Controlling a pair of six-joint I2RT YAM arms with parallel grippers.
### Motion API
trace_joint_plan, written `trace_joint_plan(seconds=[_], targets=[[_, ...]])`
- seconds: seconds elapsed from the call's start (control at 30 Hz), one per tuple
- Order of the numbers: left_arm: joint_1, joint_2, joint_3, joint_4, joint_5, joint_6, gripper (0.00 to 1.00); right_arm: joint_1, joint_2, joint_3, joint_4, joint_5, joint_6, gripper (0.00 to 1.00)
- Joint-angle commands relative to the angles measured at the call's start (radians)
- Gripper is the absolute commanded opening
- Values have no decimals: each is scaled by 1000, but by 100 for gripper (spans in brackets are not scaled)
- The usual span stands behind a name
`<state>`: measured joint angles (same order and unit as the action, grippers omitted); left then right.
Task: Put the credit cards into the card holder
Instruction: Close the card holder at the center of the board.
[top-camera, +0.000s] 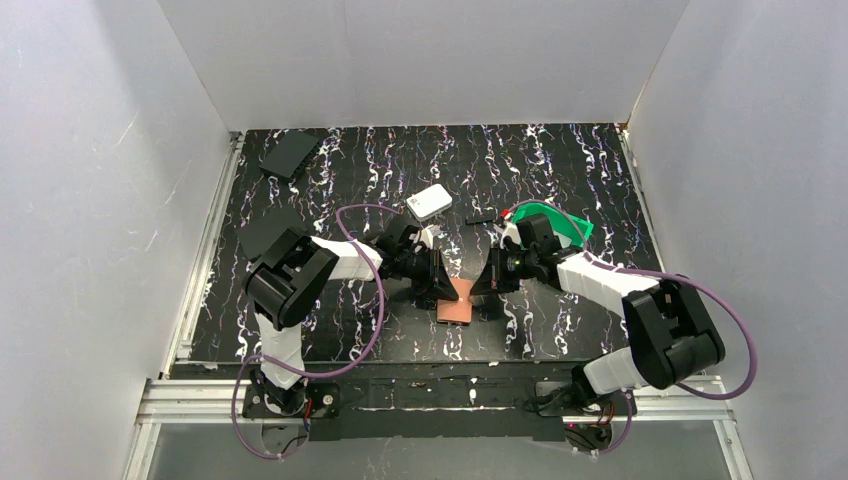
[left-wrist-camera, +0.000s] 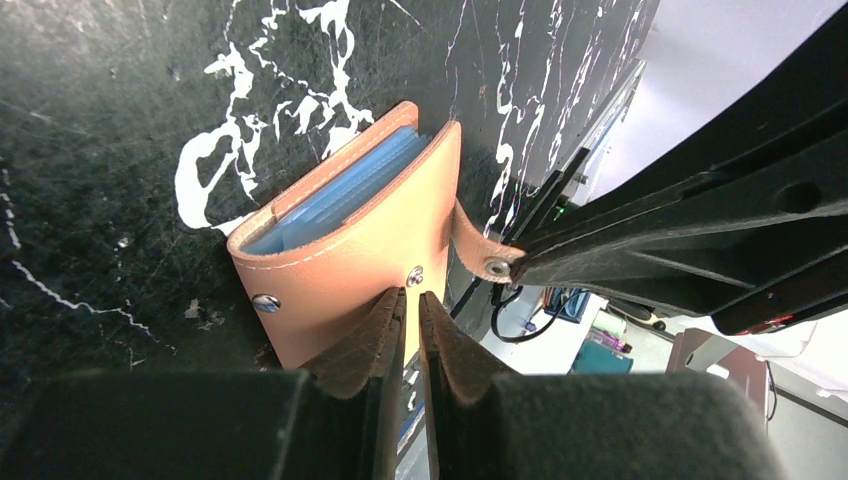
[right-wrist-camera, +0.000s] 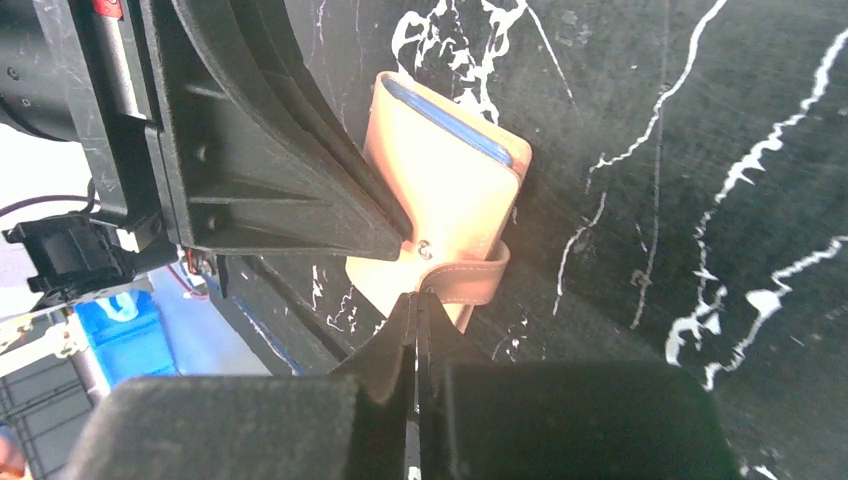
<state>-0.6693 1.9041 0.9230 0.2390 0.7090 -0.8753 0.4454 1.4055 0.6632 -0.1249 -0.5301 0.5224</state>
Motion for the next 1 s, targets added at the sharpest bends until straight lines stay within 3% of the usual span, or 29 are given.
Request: trace_joint_plan(seconds=[0.0, 0.5, 0.8, 0.97], targets=[[6, 26, 3, -23, -45, 25, 10, 19, 60, 6, 115, -73, 47, 1], [6, 24, 1, -19, -40, 24, 10, 55, 178, 55, 107, -62, 32, 1], [8, 28, 3, -15, -35, 25, 9, 62, 153, 114, -87, 57, -69, 1], [7, 31, 2, -14, -33, 25, 9, 109, 184, 143, -108, 115, -67, 1]])
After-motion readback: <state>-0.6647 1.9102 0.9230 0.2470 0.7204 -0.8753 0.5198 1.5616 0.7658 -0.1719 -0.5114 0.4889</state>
